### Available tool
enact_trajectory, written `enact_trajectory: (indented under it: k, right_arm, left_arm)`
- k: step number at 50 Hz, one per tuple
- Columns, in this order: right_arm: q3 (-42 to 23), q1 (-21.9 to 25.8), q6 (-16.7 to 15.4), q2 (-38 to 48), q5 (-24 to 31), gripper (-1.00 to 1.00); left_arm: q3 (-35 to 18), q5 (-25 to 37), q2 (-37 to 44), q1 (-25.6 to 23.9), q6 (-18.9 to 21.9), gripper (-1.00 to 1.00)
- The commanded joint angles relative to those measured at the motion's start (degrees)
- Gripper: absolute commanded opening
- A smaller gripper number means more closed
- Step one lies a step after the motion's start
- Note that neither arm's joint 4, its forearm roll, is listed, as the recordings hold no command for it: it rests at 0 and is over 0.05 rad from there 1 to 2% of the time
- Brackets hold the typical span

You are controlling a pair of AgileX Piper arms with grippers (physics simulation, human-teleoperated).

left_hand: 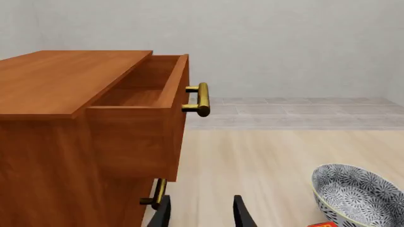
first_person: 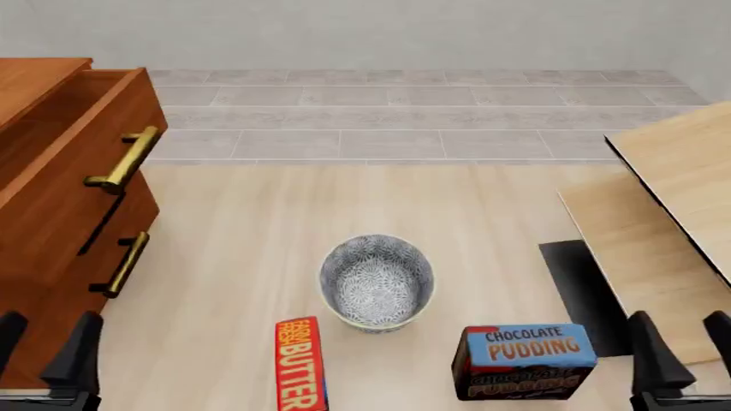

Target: Close the top drawer of the cabinet.

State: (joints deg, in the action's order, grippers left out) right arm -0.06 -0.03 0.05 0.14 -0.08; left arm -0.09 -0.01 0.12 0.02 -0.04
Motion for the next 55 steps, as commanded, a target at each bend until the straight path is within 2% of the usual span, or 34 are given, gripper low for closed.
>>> enact_trajectory:
  k: [1,18,24,28,31,43,44,48,51,55]
  right_arm:
    - [-0.09,-0.04,0.22,0.04,-0.04,1.00]
    - [-0.14,0.52,0.59,-0.07,0.50,1.00]
    - [-0.13,0.59,0.74,-0.09,0.55,1.00]
    - [-0.12,0.39,0.81,-0.09,0.60,1.00]
    - [-0.16,0.40,0.77,-0.10,0.57,1.00]
    - [-0.13,0.42,0.64,-0.11,0.54,1.00]
    - [-0.23,0.56,0.78,-0.11,0.56,1.00]
    - [-0.29,0.66,0.79,-0.11,0.54,1.00]
    - [-0.18,0.59,0.75,-0.11,0.65,1.00]
    - [-0.14,0.57,0.66,-0.11,0.71,1.00]
  left_arm:
    - [-0.07,0.12,0.08,0.06,-0.20,1.00]
    - [-0.64,0.50,0.00,-0.42,-0.07,1.00]
    - [-0.76,0.27,-0.03,-0.88,2.24,1.00]
    - [-2.02,1.29,0.12,-1.49,2.01,1.00]
    - [-2.23,0.19,0.23,-2.35,4.67,1.00]
    - [-2.90,-0.75,2.02,-4.08,6.78,1.00]
    - [-3.11,-1.76,3.03,-3.96,9.14,1.00]
    - [-4.00,-2.41,3.52,-4.60,9.81,1.00]
    - [-4.12,-4.53,5.33,-4.74,13.25,1.00]
    - [-4.17,-6.41,6.82,-5.15,15.57,1.00]
